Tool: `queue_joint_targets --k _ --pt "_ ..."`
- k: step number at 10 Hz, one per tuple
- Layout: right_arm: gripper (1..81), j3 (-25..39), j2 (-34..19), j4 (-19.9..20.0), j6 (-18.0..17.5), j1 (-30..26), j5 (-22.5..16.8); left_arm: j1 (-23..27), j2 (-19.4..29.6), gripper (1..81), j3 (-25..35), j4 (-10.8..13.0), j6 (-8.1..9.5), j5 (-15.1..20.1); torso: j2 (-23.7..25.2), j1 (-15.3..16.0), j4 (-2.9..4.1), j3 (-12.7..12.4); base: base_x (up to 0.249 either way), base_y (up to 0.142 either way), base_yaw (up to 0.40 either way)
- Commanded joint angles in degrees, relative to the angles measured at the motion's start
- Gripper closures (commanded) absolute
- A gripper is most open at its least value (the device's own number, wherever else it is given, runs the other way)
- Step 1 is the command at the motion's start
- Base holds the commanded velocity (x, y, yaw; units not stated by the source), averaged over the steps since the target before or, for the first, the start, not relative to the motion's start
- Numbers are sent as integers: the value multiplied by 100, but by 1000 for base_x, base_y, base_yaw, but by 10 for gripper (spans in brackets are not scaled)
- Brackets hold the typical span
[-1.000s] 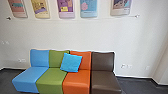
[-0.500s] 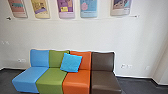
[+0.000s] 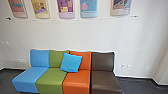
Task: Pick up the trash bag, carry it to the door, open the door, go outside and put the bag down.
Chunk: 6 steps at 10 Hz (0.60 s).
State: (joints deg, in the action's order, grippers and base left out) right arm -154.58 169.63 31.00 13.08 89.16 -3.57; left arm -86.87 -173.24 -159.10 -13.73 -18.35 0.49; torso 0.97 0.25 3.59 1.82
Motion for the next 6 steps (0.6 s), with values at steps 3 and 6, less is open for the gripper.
queue_joint_targets --k 3,6 --pt "10 -1 -15 -24 19 -254 -381 236 -97 811 2 -16 -37 382 0 0 0 0 0 0 0" --pt "10 8 -6 -24 28 -254 -381 245 -71 811 2 -16 -37 391 0 0 0 0 0 0 0"
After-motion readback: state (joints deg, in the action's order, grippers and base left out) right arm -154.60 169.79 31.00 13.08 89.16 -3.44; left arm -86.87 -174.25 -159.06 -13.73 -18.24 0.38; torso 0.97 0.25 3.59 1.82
